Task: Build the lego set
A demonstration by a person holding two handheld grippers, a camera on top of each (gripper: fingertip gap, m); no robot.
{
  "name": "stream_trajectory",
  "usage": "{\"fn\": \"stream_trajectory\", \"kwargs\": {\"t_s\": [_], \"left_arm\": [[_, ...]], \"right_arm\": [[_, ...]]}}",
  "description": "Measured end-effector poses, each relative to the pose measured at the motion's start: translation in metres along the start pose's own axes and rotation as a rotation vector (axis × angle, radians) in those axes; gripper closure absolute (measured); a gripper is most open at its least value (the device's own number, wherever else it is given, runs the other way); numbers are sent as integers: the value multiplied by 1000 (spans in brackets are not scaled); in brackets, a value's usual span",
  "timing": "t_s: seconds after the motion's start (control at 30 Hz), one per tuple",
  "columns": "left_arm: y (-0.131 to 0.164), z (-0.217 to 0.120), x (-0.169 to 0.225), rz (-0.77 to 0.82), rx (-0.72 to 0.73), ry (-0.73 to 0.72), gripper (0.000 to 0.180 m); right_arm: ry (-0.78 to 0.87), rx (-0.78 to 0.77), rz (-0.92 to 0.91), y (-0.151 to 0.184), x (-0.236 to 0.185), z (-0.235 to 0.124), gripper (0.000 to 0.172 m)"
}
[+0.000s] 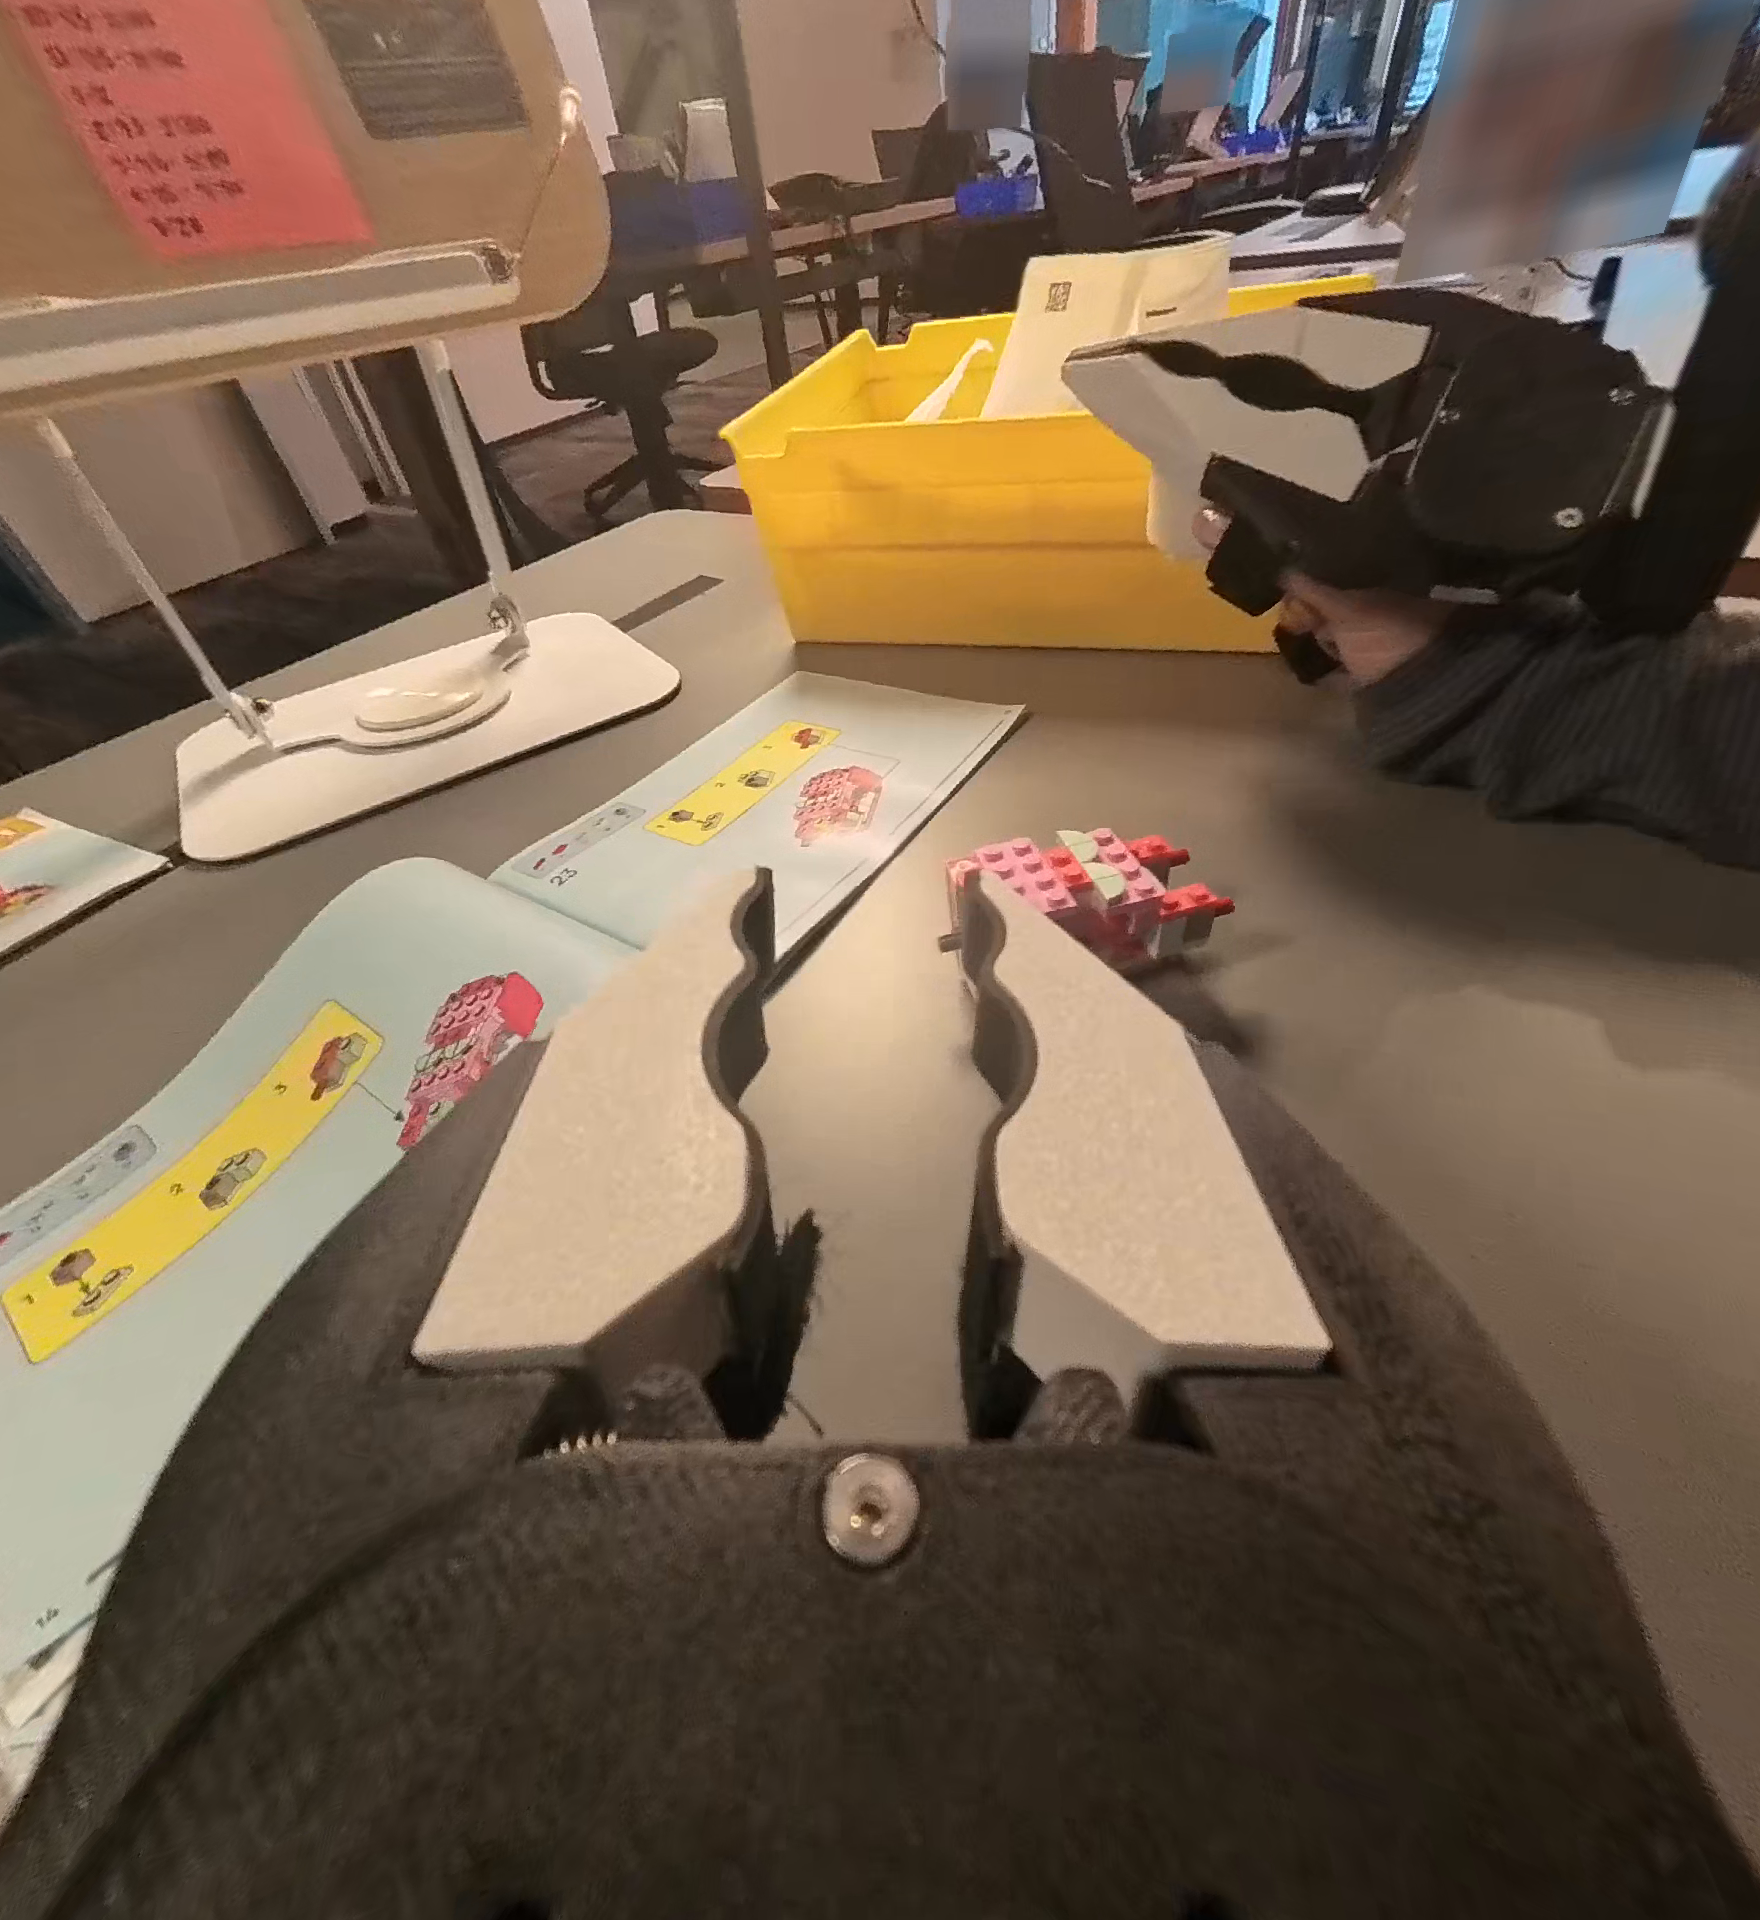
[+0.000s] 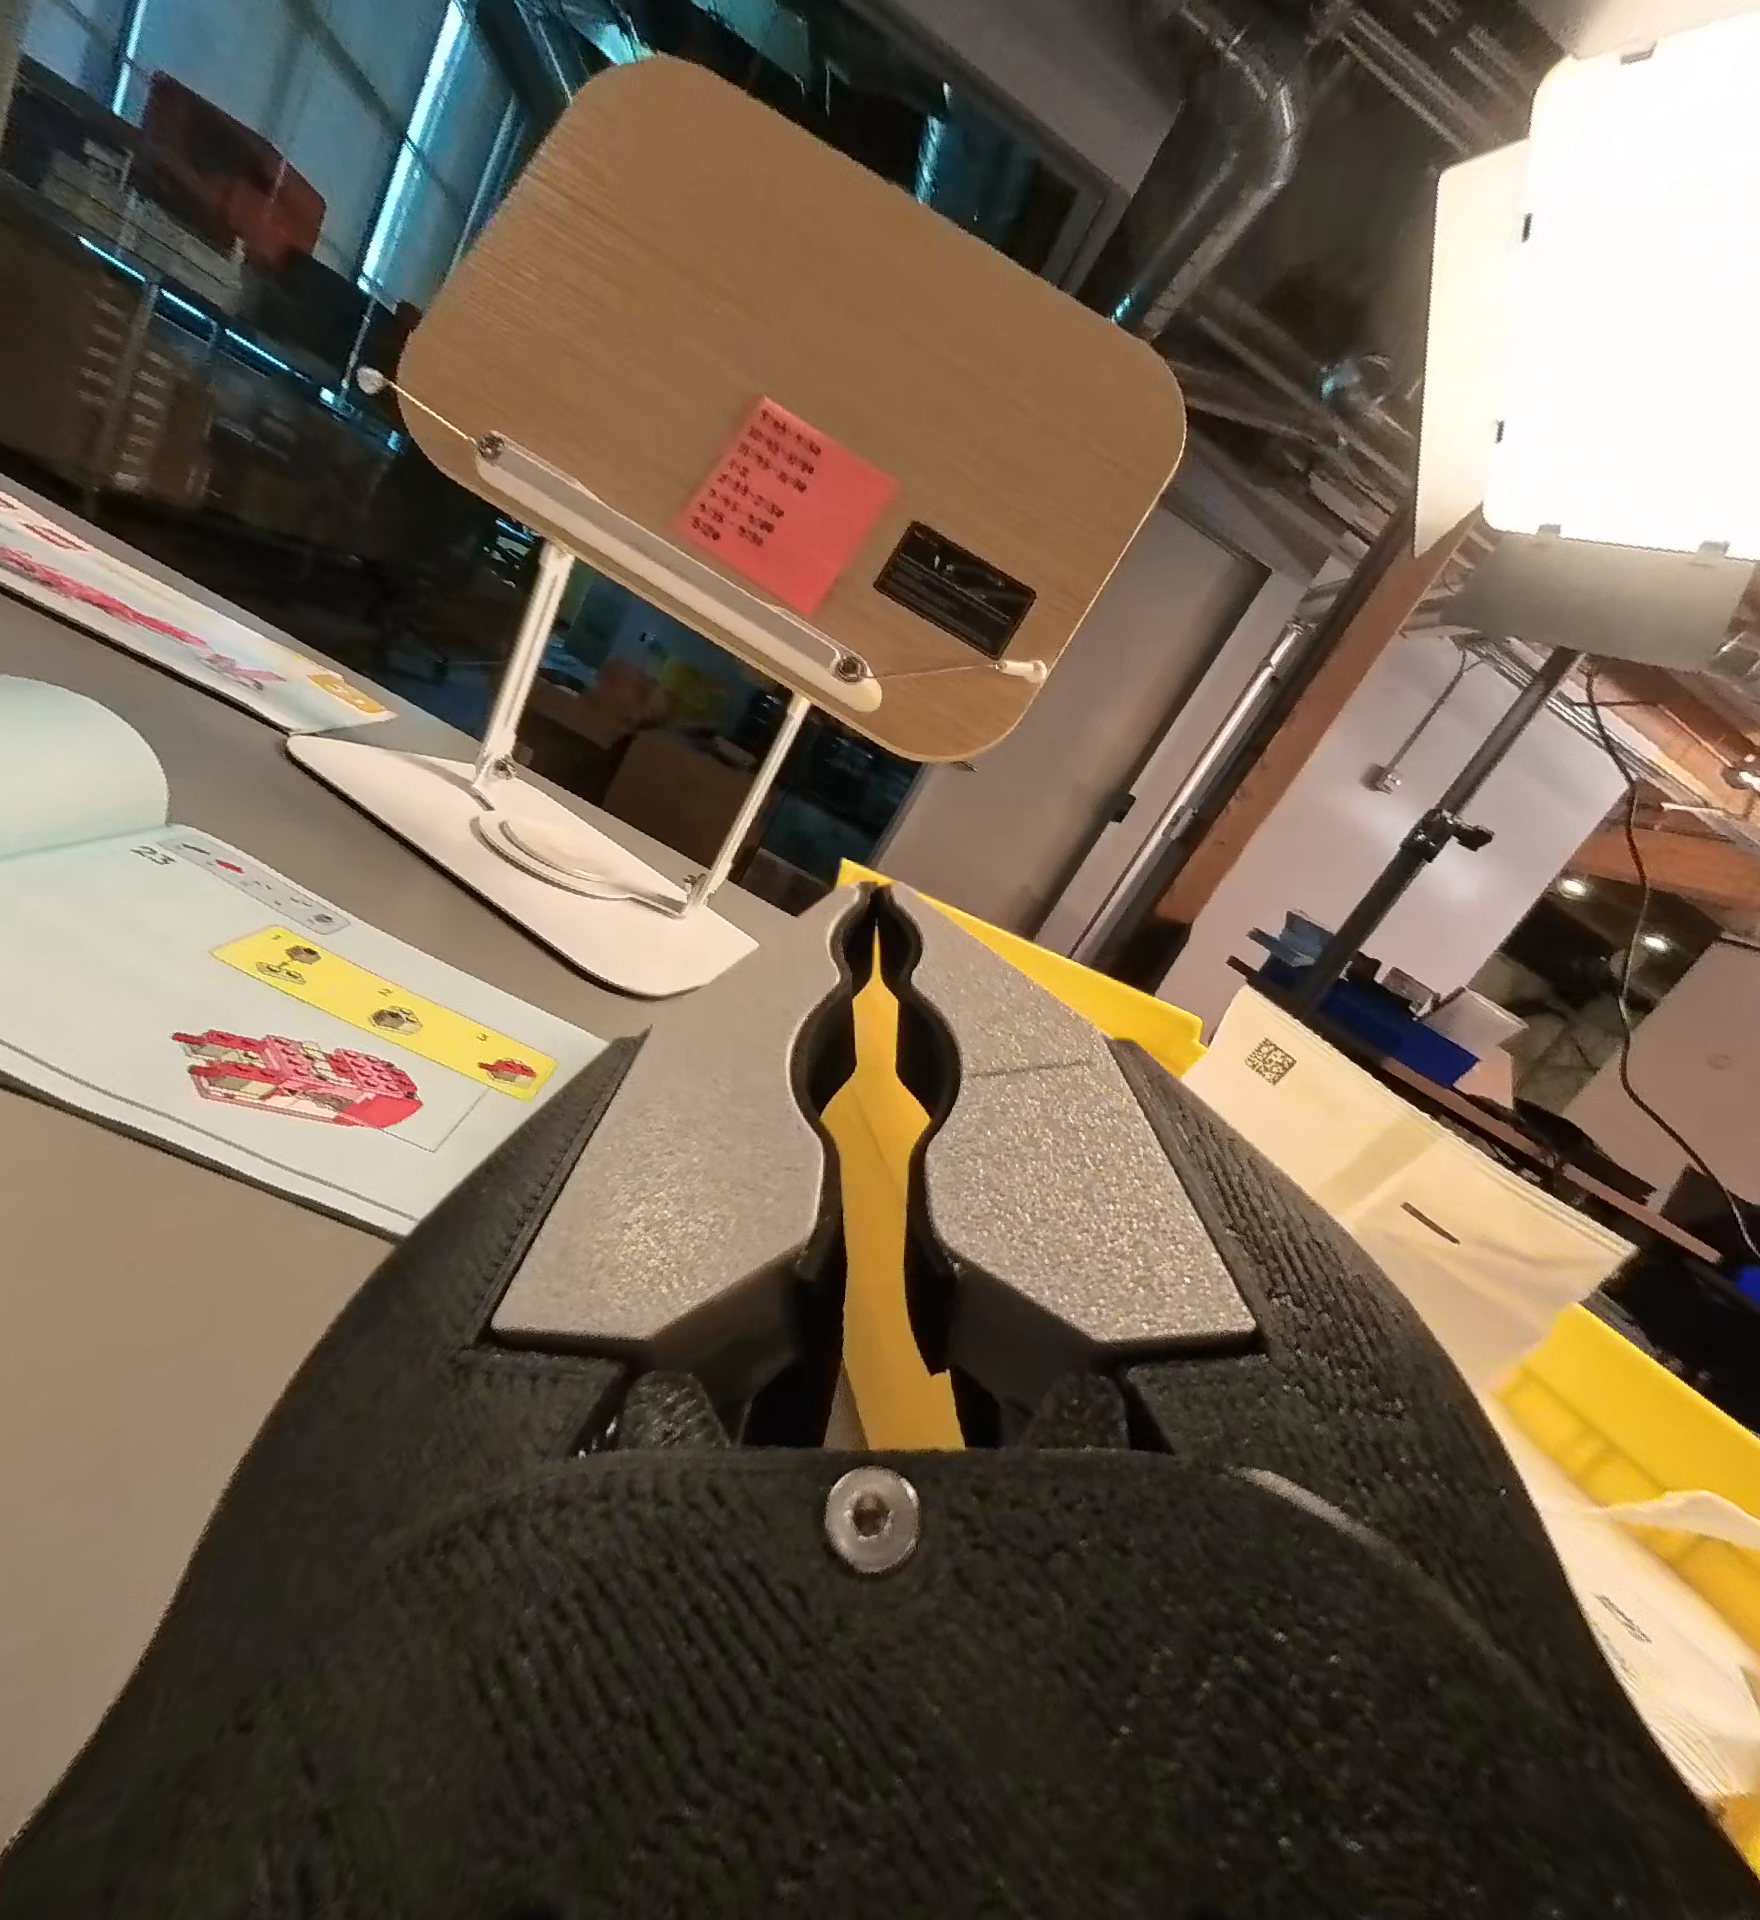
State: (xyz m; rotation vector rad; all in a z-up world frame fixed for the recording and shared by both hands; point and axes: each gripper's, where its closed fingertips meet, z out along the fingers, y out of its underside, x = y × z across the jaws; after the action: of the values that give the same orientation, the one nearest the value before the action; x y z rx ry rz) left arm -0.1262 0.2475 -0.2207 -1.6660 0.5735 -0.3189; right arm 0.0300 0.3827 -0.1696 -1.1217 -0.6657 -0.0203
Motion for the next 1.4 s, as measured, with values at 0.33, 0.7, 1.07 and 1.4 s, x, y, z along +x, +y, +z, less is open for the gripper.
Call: {"fn": "stream_trajectory", "kwargs": {"t_s": [0.33,0.7,1.07,1.4], "left_arm": [[-44,45,38,55,-88,229,159],[6,183,41,35,-595,343,155],[30,211,47,236,-675,323,134],[27,214,39,205,-684,296,161]], "right_arm": [[-28,65,129,-12,-1,0,172],[-19,128,260,-17,16,-5,172],[-38,140,289,-18,15,-6,172],[-40,138,289,-18,15,-6,172]]}}
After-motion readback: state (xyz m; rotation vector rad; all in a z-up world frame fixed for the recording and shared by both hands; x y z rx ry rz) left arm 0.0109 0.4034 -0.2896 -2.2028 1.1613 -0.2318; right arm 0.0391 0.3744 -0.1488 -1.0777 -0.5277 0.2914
